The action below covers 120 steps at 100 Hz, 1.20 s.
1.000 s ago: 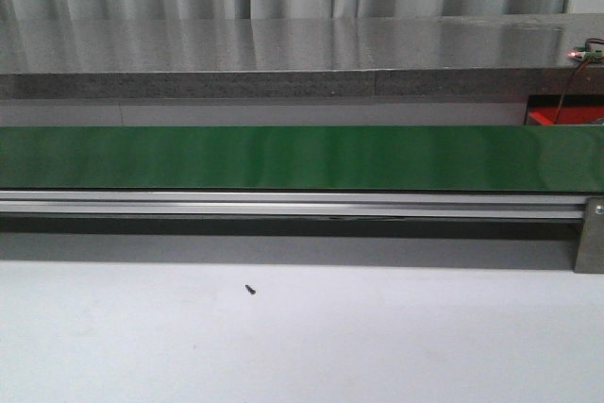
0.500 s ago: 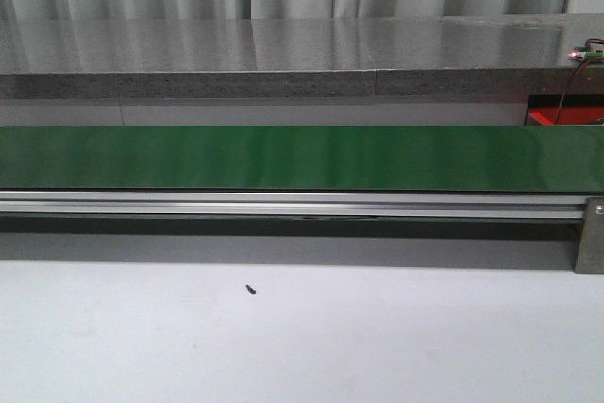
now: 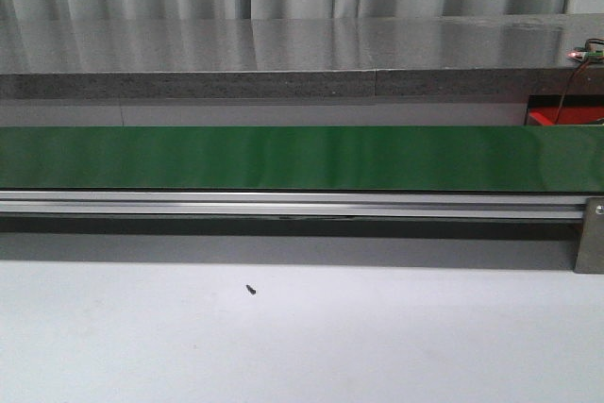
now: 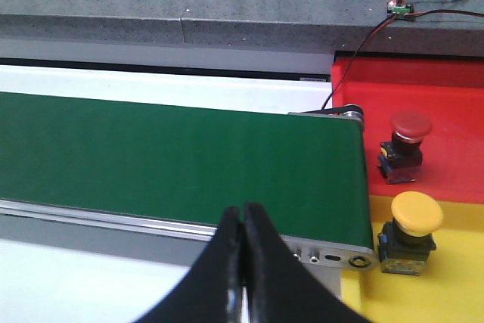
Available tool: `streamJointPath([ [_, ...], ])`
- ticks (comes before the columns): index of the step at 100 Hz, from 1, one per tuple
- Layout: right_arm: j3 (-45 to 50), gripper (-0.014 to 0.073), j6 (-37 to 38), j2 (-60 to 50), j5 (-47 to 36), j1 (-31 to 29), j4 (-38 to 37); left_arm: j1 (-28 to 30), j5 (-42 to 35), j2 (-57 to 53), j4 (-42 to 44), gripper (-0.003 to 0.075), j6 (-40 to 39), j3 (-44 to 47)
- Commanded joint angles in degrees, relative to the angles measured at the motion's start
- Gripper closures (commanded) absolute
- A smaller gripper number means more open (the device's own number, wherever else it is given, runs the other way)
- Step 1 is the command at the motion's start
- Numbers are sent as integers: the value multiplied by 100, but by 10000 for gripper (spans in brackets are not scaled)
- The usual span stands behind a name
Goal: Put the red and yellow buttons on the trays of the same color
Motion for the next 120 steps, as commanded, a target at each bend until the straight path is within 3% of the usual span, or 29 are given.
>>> streamJointPath([
  [1, -153, 715, -6, 12, -454, -6, 68, 165, -107, -136, 13, 173, 313, -181],
  [37, -153, 715, -6, 12, -534, -6, 67, 317, 124, 457, 611, 173, 557, -181],
  [120, -153, 715, -6, 12, -528, -6, 67, 317, -837, 1506, 711, 189, 580, -181],
])
